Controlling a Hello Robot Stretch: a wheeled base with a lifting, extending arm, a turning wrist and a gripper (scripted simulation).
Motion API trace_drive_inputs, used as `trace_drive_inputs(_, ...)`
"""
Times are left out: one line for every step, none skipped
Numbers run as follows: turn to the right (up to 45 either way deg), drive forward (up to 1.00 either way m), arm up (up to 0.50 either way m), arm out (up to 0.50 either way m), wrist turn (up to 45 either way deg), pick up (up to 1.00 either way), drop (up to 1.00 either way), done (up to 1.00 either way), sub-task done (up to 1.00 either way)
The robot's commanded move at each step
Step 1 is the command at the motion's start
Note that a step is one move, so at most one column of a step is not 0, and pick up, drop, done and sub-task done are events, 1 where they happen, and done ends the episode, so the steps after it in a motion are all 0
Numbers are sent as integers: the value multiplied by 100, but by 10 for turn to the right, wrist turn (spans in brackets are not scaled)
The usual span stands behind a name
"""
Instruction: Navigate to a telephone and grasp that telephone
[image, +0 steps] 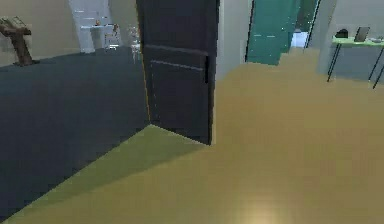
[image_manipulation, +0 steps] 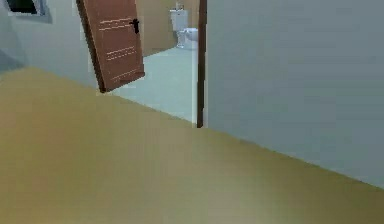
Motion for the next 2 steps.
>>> trace_drive_inputs(0, 85, 0, 0, 0, 0, 0, 0, 0)
trace_drive_inputs(-330, 0, 0, 0, 0, 0, 0, 0, 0)
